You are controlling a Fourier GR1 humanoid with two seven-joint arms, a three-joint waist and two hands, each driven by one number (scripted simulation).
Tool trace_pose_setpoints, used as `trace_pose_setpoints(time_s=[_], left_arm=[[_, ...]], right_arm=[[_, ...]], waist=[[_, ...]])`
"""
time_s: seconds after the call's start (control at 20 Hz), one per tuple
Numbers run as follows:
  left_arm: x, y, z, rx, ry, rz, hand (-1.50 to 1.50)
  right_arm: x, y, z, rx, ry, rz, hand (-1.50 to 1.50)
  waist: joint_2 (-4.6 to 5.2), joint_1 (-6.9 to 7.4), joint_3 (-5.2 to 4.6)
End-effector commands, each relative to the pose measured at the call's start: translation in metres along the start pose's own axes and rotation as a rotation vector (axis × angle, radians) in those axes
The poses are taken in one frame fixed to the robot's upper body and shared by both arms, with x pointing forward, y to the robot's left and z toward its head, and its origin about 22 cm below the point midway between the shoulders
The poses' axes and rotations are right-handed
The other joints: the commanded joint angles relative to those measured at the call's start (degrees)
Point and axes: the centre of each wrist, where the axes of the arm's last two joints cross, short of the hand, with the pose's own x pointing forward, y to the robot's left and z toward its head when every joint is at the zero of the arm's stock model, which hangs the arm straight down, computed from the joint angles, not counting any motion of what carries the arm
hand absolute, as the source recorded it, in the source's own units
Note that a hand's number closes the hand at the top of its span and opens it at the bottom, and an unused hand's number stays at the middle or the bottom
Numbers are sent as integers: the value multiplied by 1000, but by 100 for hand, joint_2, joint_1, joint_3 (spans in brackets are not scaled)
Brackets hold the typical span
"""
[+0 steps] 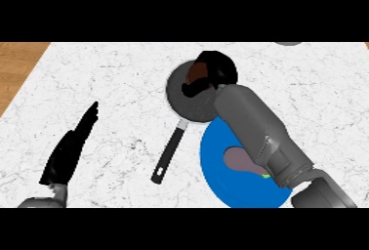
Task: Pick the cupcake from the plate and place it in the pan
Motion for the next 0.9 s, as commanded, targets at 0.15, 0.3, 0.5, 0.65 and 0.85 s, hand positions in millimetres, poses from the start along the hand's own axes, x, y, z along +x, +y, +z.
trace_pose_setpoints(time_s=[0.15,0.3,0.5,0.65,0.85], left_arm=[[6,-10,-1,-13,-10,1,0],[4,2,-7,-19,-20,0,0],[4,-6,3,-37,-10,8,0],[-12,-3,4,0,20,11,0],[-10,-2,4,12,22,8,0]], right_arm=[[-29,8,-3,106,131,-333,-150],[-23,2,-4,-14,42,-420,-150],[-6,-14,-7,-197,-11,-524,-150],[-12,-15,-9,-293,-1,-590,-150],[-24,-21,-12,-426,90,-687,-150]], waist=[[10,133,12],[28,139,8],[-16,139,10],[-29,-10,0],[-55,-159,1]])
